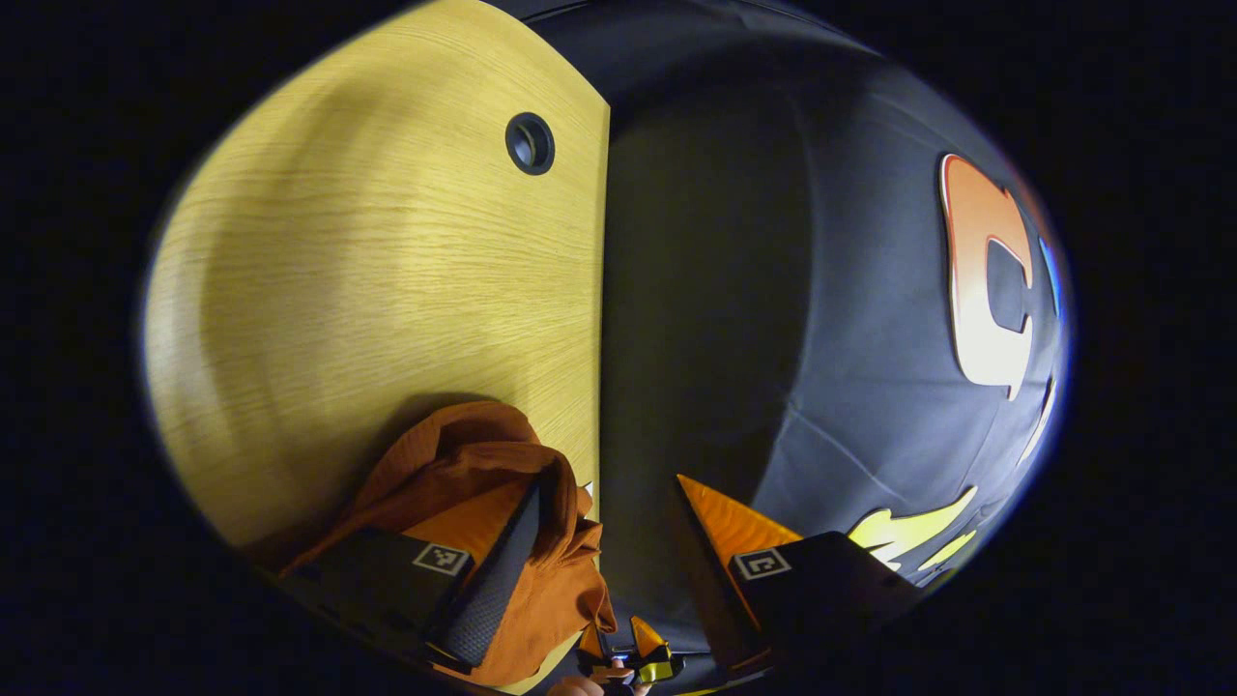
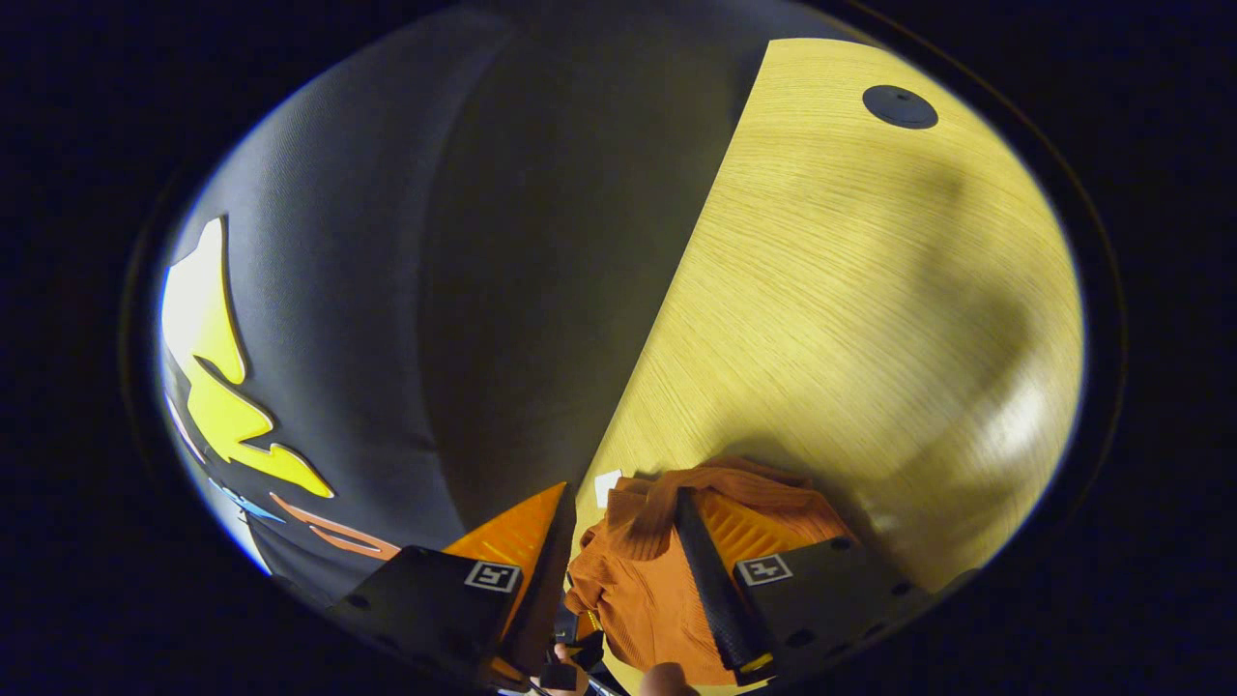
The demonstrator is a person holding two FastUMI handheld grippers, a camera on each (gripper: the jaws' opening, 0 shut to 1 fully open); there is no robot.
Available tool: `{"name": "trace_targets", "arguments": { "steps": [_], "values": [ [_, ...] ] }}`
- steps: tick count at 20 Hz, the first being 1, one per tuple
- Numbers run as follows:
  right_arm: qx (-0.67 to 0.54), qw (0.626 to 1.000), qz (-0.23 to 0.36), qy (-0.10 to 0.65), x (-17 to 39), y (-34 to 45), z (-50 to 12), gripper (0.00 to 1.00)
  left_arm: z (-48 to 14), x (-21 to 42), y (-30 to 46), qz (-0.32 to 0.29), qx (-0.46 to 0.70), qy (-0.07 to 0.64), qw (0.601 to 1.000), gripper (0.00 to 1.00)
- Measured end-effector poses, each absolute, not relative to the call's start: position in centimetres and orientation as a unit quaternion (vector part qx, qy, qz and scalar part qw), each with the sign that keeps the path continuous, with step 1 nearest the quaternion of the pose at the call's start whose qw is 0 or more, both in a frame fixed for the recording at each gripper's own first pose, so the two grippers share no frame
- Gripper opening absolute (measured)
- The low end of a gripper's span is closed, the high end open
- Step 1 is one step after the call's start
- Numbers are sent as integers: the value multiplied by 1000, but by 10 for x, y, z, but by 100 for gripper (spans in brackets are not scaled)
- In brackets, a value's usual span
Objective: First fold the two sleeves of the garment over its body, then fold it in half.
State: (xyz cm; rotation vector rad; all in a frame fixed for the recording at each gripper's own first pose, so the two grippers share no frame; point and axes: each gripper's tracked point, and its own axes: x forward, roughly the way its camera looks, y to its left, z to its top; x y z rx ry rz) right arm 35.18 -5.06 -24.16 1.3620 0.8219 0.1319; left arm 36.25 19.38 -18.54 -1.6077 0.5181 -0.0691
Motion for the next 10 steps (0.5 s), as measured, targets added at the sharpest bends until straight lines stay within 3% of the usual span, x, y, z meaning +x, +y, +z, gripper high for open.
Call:
{"name": "trace_targets", "arguments": {
  "steps": [1,2,3,5,6,7,8,10],
  "values": [
    [610,699,59,370,352,-50,-242,74,-186,364,194,-28,-707,232,668,85],
    [612,697,60,369,353,-51,-240,74,-188,363,194,-26,-705,234,669,86],
    [614,695,59,370,352,-51,-239,59,-187,363,194,-26,-706,235,668,87],
    [623,695,60,355,358,-55,-229,59,-182,365,197,-26,-710,225,667,87],
    [626,697,62,344,361,-56,-222,66,-174,368,200,-27,-711,213,670,100],
    [628,699,63,334,363,-56,-214,59,-167,371,200,-33,-712,202,672,87],
    [628,703,66,327,365,-57,-207,66,-159,371,200,-41,-708,198,677,88],
    [616,717,73,318,364,-61,-194,68,-139,372,197,-60,-696,186,691,88]
  ]
}}
